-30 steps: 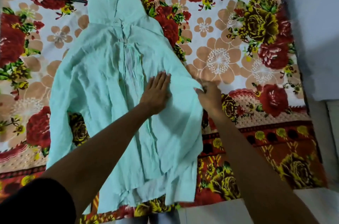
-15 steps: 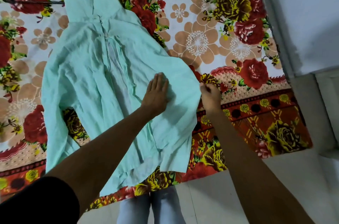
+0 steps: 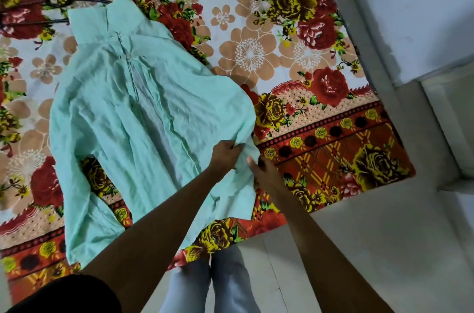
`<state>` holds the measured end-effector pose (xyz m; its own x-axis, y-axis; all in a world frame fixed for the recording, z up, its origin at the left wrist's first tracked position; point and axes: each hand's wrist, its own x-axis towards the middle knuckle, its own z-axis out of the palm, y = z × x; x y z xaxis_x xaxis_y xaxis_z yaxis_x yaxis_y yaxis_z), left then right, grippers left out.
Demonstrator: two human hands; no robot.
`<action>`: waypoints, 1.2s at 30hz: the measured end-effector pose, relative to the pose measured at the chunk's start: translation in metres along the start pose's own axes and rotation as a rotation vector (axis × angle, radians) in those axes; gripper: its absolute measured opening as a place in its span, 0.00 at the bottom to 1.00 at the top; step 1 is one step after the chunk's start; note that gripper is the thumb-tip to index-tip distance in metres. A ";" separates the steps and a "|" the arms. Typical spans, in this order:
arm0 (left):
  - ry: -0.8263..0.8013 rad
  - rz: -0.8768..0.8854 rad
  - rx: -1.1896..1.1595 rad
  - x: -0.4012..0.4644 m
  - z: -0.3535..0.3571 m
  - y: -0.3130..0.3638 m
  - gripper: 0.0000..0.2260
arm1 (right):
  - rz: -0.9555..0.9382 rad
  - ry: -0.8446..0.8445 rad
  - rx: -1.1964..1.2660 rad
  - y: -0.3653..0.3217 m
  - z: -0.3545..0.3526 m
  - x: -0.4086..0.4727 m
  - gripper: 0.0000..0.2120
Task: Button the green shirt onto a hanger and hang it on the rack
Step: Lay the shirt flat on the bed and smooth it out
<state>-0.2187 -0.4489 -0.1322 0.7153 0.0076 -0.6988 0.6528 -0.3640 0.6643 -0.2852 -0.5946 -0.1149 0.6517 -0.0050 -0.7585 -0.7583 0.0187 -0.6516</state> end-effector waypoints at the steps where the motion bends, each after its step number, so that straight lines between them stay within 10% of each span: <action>1: -0.052 -0.073 -0.110 -0.002 0.001 0.001 0.14 | -0.025 -0.032 -0.026 0.007 -0.002 -0.001 0.19; 13: 0.068 -0.078 0.158 -0.052 0.026 -0.027 0.19 | -0.113 0.144 -0.101 0.011 -0.020 -0.013 0.07; 21: -0.022 -0.181 -0.339 -0.077 0.041 -0.018 0.18 | -0.130 0.161 -0.152 0.024 -0.025 -0.031 0.16; 26: -0.231 -0.210 -0.250 -0.085 0.038 -0.023 0.21 | -0.237 0.339 -0.154 0.021 -0.030 -0.040 0.22; 36: -0.113 -0.137 -0.321 -0.107 0.064 -0.014 0.13 | -0.253 0.393 -0.003 0.020 -0.043 -0.059 0.20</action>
<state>-0.3201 -0.5038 -0.0837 0.5955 -0.0734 -0.8000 0.7985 -0.0553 0.5995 -0.3395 -0.6368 -0.0837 0.7604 -0.3878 -0.5210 -0.5769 -0.0349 -0.8160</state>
